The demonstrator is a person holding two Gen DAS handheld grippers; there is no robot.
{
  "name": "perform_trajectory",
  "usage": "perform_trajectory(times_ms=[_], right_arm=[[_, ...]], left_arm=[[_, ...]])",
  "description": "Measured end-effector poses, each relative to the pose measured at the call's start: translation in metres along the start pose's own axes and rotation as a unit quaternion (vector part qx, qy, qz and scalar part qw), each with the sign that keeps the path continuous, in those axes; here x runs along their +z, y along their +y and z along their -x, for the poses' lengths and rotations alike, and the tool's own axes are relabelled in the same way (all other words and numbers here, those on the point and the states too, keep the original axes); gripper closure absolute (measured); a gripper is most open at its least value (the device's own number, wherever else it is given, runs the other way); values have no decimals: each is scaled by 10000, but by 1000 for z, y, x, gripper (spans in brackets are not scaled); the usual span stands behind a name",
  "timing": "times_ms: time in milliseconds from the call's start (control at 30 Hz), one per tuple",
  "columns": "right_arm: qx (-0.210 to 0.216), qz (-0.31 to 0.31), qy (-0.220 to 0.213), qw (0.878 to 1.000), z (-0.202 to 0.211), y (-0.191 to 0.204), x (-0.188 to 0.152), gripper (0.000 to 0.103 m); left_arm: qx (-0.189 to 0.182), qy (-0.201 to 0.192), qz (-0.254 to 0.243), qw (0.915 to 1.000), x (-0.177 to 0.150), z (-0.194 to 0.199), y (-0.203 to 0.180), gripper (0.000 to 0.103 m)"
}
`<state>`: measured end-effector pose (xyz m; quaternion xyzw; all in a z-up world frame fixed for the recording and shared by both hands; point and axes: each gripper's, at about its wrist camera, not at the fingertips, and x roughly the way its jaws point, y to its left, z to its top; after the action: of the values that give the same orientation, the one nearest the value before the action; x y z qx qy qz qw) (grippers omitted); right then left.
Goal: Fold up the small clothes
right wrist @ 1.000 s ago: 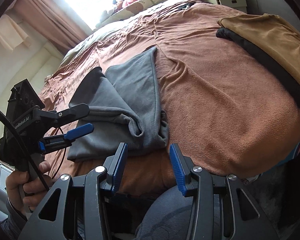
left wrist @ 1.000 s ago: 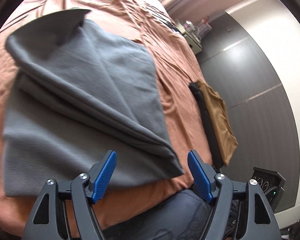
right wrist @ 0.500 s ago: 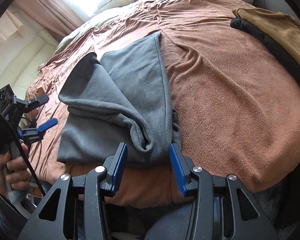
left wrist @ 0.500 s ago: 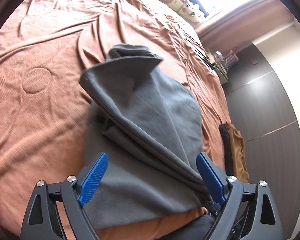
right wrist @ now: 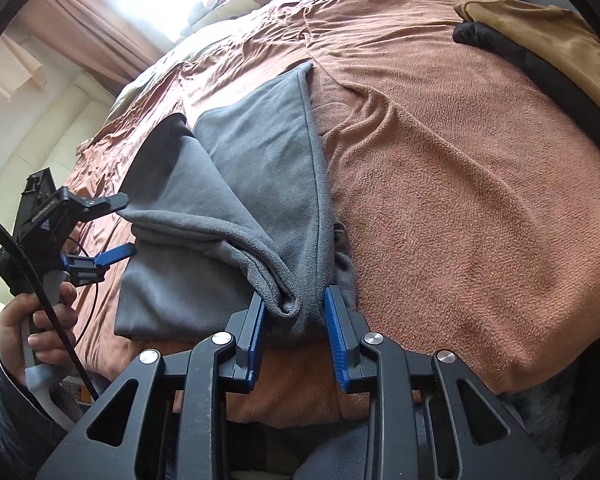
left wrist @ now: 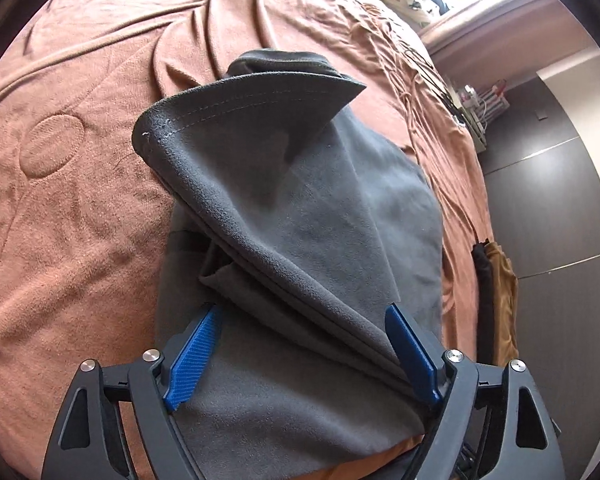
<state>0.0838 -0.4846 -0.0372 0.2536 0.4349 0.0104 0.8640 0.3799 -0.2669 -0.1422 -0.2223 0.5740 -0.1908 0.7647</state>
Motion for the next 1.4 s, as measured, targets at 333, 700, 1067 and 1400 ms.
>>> perform_trajectory(times_ms=[333,700,1067,1400], right_arm=[[131,13,0,9999,-2,-1,-2,96],[196,-114,-51,9997,1,-5,-6,97],[340,-273,-55,9990,3,-12,-9,97],[430,-491,30,9979,-1,-21,-7,98]], left_arm=[[259,-469,-268,9982,11,18,-24,90],[-196,-739,-1083,9912,39,27,-98,92],[-211,-474,-1770,9828,62,-13,-172,92],[87,-23,-2106,9775,78,-77,-201,92]])
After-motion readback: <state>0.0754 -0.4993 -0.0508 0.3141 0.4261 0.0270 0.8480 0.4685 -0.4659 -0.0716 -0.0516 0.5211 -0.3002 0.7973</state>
